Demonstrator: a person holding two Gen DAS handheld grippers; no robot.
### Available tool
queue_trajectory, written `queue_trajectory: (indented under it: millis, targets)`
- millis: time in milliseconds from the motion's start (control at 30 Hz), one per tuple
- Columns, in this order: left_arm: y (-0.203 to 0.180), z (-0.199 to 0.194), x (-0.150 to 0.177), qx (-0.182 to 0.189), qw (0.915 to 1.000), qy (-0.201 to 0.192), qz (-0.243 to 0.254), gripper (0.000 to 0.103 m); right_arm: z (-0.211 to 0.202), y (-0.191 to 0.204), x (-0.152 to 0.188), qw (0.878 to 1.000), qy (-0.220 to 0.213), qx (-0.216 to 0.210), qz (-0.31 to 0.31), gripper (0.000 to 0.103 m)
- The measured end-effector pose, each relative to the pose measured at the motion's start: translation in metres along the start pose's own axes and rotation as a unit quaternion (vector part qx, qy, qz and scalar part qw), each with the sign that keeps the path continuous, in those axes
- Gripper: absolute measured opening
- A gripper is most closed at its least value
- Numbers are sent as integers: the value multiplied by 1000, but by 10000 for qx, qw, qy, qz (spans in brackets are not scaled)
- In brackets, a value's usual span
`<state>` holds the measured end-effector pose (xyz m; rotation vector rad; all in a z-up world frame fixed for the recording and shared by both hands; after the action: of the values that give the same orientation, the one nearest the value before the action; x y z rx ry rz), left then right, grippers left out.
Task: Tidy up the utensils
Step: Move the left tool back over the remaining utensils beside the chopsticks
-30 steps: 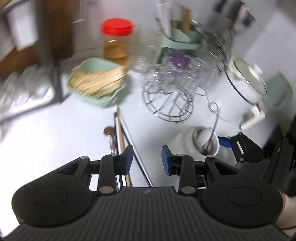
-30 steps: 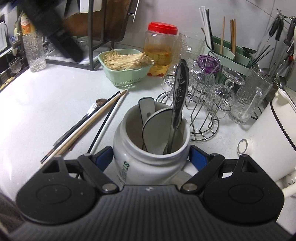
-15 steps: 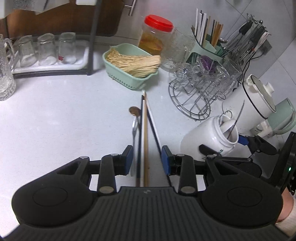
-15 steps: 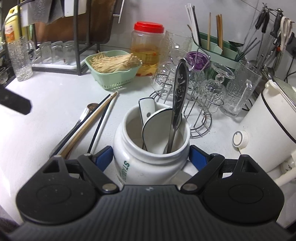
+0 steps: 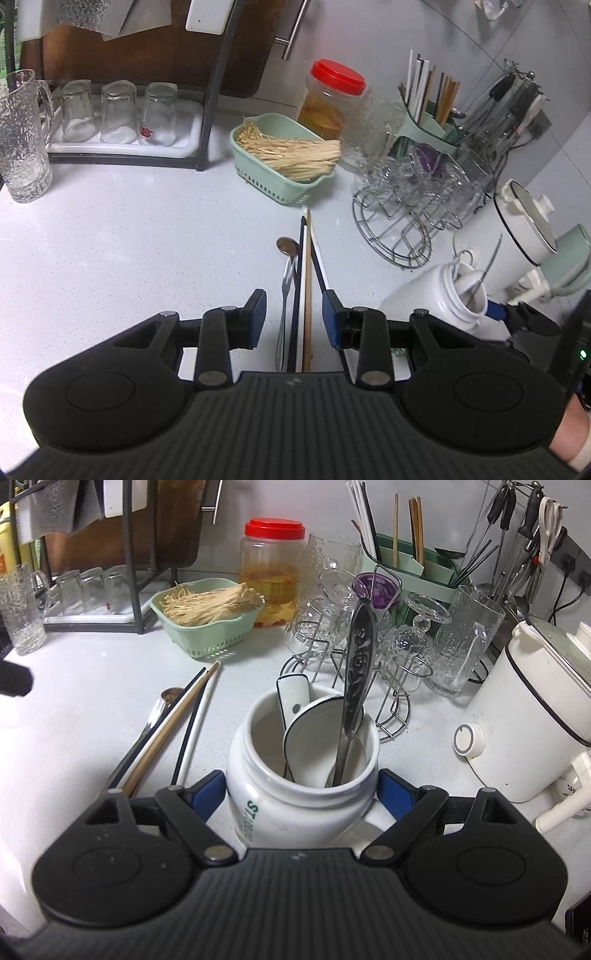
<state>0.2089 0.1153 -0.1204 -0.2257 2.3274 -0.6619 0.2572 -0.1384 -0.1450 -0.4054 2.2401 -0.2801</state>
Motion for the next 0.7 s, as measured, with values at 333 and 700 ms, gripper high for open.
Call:
queue_trajectory:
  millis: [333,700]
  targets:
    - [-10,15,12,-342,9991,-209,-168,38,-1,-8,5,9993,-117,-248,-252,90]
    - [-3,47,19,-520,9976,30,-446,38,5,-17,3,9979,-215,-452,-416,90]
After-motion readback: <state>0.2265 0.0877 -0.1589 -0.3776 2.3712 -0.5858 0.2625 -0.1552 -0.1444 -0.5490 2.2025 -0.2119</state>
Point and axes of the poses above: each gripper's, at about its wrist camera, not at the fingertips, and z roughly the way its jaws point, y to its left, x to its underside, the point moved 1 cm from there along z, roughly the way its jaws point, and after that the axes turned 15 degrees about x, right-handed, at the moved point
